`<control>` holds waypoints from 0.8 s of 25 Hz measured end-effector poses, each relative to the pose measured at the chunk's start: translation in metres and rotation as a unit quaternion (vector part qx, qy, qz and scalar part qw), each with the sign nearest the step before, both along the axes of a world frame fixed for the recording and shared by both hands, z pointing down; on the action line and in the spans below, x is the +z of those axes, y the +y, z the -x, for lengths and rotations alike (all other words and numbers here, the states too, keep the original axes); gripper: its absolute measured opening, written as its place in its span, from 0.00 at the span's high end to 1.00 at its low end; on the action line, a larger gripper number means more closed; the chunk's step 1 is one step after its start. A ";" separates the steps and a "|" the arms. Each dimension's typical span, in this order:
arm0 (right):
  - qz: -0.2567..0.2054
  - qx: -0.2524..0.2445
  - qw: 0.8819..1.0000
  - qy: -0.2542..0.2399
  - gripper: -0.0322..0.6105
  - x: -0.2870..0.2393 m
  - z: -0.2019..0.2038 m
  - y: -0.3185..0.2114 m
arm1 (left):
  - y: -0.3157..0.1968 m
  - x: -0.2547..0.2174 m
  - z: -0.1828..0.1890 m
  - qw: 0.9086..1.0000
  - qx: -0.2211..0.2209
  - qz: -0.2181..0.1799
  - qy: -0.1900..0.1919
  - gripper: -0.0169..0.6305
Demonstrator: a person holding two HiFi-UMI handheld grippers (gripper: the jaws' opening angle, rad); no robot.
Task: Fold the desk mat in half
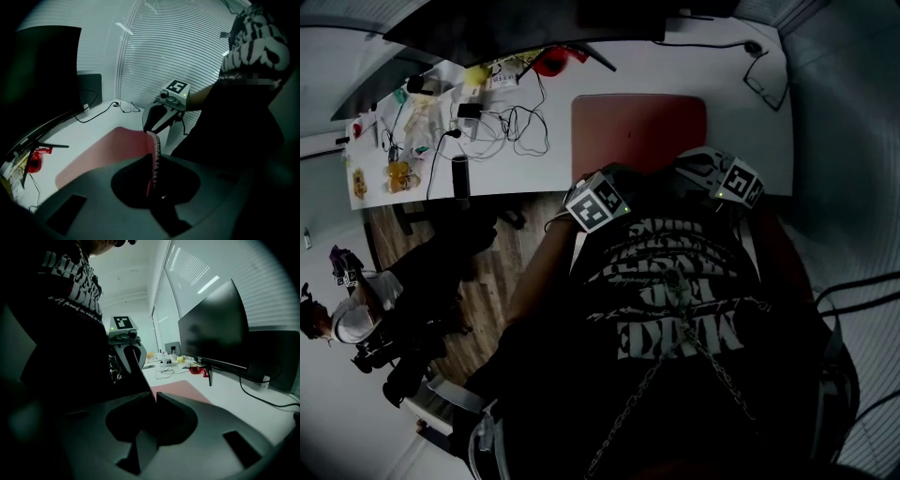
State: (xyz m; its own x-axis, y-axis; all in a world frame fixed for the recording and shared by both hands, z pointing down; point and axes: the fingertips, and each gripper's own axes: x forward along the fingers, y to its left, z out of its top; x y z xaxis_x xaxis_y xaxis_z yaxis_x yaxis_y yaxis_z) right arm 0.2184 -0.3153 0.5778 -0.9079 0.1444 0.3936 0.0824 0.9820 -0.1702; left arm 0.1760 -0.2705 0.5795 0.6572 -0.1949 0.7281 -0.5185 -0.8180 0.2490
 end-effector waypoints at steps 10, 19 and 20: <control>-0.071 -0.065 0.987 0.126 0.80 0.055 -0.044 -0.032 | 0.013 0.001 -0.005 0.998 -0.062 -0.008 0.018 0.94; -0.211 -0.114 0.946 0.217 0.64 0.108 -0.055 -0.066 | 0.031 -0.006 -0.016 0.997 -0.064 -0.035 0.025 0.94; -0.222 -0.117 0.943 0.217 0.64 0.109 -0.052 -0.067 | 0.035 -0.011 -0.017 0.997 -0.059 -0.040 0.028 0.94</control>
State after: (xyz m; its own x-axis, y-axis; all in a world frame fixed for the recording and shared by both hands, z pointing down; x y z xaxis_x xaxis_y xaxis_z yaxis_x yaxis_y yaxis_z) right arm 0.2699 -0.3827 0.6871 -0.6102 0.0544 0.7904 0.3234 0.9278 0.1858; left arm 0.1931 -0.2359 0.5687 0.6654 -0.3297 0.6697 -0.5993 -0.7708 0.2160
